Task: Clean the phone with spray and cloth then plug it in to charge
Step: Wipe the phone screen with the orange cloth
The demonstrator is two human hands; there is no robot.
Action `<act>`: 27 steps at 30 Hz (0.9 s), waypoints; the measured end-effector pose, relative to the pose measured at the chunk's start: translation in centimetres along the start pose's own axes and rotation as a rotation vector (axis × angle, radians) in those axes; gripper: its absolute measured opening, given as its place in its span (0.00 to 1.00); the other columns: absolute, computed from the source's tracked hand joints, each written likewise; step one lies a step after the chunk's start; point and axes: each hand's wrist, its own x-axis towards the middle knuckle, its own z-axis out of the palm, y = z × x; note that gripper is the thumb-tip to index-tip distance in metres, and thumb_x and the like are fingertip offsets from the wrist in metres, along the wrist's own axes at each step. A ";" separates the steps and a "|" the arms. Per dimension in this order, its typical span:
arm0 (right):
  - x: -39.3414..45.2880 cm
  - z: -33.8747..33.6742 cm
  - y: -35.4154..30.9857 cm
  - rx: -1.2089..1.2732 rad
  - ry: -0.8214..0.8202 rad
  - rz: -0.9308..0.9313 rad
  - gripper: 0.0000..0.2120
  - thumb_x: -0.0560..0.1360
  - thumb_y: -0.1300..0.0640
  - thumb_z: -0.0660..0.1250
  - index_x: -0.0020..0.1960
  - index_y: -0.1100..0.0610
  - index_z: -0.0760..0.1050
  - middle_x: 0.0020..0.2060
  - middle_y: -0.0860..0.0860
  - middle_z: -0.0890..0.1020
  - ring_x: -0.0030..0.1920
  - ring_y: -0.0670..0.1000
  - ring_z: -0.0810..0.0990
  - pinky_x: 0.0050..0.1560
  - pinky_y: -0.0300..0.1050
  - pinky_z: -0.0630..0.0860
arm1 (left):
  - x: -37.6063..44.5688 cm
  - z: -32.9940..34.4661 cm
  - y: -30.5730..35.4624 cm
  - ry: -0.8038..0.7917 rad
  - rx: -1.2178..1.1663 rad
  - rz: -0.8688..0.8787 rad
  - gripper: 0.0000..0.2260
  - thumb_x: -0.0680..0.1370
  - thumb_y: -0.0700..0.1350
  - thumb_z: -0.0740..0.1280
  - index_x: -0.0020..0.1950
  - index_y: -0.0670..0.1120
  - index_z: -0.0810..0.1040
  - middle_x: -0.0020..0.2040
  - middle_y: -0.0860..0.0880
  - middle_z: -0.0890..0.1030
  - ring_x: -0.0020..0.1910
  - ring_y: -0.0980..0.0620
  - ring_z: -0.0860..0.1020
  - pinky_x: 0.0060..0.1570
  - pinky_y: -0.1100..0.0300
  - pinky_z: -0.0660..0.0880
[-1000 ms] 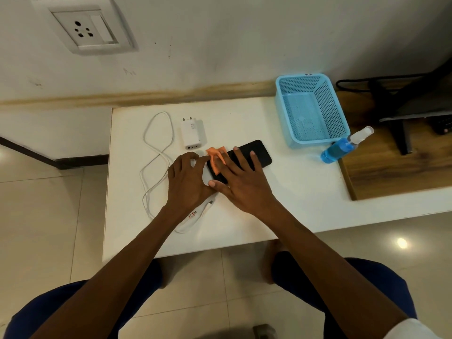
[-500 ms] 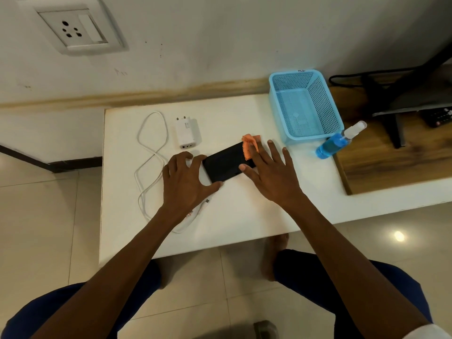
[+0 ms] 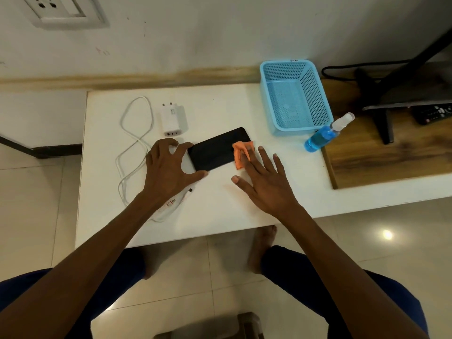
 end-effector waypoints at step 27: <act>1.5 0.0 -0.1 -0.071 0.056 0.118 0.38 0.77 0.30 0.34 0.81 0.48 0.42 0.81 0.48 0.47 0.81 0.56 0.46 0.77 0.64 0.47 | 0.2 -0.4 0.5 -0.025 0.005 0.003 0.36 0.64 0.64 0.77 0.68 0.53 0.75 0.68 0.44 0.69 0.71 0.44 0.64 0.70 0.47 0.60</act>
